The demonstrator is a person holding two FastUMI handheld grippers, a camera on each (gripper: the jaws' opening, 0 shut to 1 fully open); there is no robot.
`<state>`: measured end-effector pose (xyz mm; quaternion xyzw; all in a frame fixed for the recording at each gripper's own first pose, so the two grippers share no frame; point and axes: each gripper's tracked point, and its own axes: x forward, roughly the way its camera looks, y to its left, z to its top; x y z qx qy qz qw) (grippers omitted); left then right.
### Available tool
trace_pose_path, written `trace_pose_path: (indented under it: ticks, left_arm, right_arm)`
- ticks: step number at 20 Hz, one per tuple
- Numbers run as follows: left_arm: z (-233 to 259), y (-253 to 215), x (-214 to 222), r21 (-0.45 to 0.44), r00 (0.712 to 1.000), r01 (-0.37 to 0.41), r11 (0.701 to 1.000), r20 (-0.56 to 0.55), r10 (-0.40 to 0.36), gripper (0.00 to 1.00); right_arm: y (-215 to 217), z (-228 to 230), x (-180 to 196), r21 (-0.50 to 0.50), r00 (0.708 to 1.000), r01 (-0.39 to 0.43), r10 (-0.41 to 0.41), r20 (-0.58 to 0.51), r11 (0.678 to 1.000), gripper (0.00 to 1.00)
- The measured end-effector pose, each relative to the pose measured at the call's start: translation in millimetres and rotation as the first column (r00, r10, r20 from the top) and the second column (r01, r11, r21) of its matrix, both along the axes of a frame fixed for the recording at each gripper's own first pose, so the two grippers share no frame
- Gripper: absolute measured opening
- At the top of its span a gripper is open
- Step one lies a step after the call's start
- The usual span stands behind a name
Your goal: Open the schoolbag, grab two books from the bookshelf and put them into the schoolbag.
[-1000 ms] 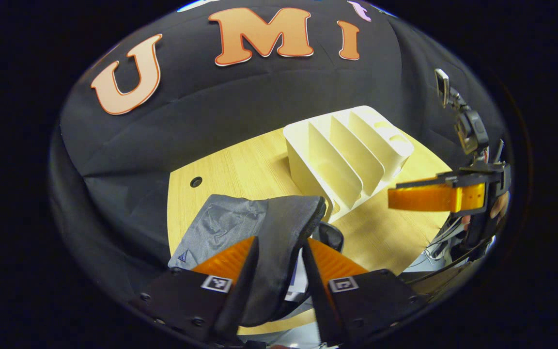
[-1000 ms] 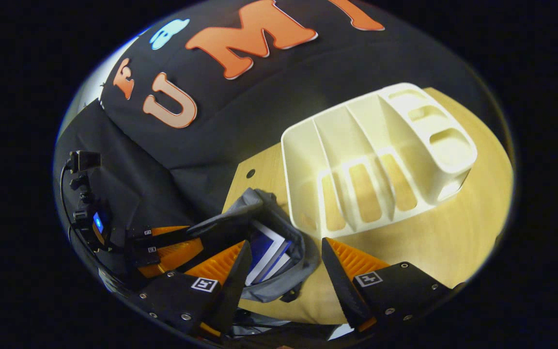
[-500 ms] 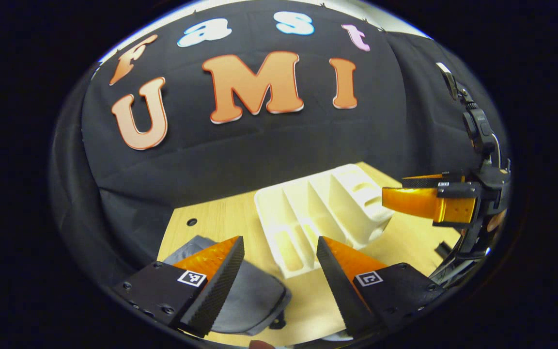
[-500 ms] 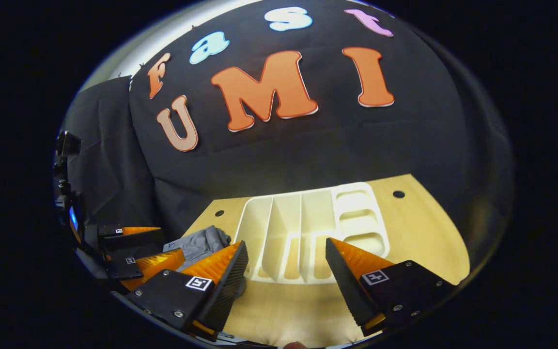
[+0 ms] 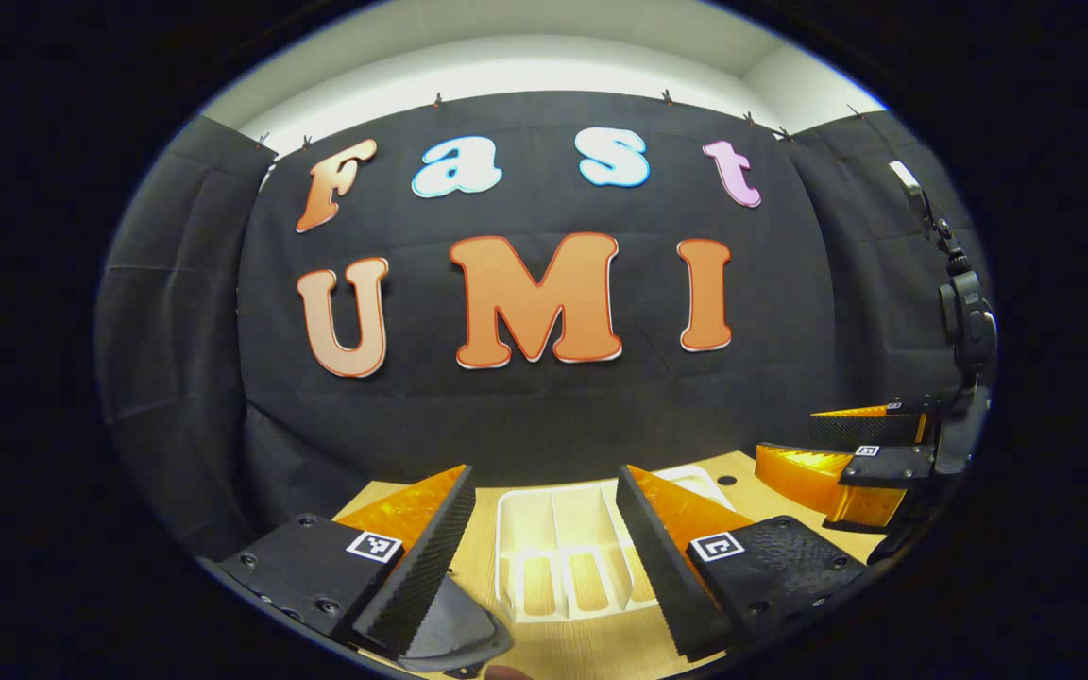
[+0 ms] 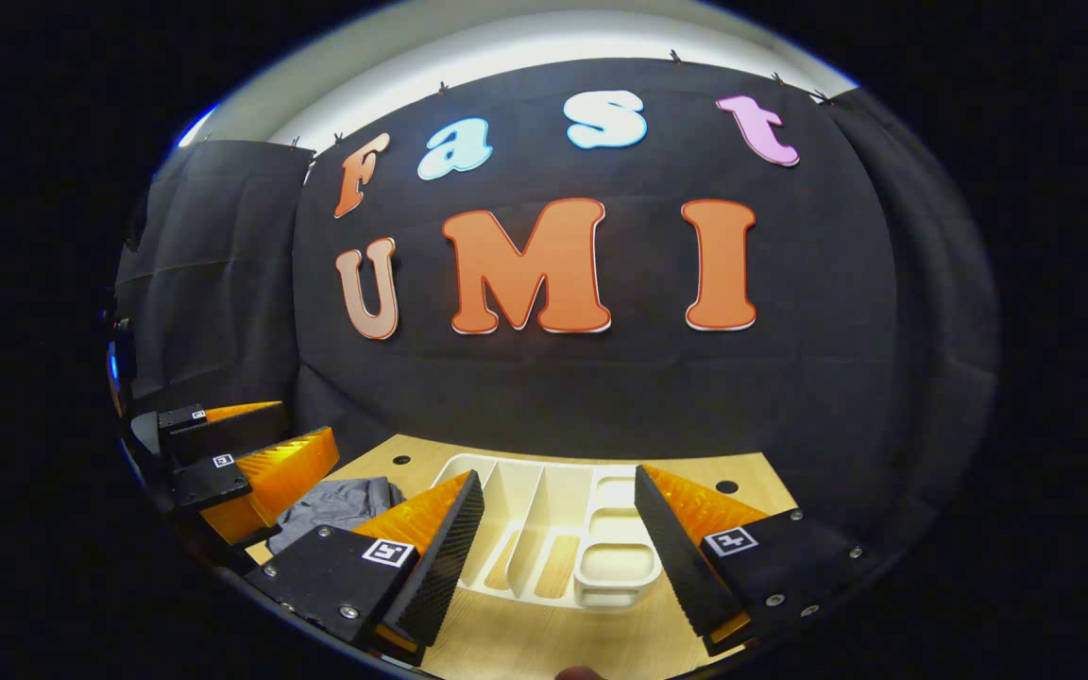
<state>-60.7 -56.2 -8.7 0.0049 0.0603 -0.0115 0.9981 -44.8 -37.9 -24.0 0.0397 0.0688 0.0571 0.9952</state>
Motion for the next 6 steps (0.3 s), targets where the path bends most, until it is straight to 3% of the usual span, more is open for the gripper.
trace_pose_path:
  ticks: [5, 6]
  left_arm:
    - [18, 10, -8, -0.022, 0.994, -0.073, 0.997, 0.085, 0.075, 0.95]
    - [21, 11, -8, -0.018, 0.991, -0.085, 0.996, 0.099, 0.087, 0.95]
  right_arm:
    - [3, 15, -7, -0.064, 0.994, 0.001, 0.006, 0.108, 0.998, 0.95]
    - [5, 14, -9, -0.073, 0.994, -0.003, 0.011, 0.11, 0.997, 1.0]
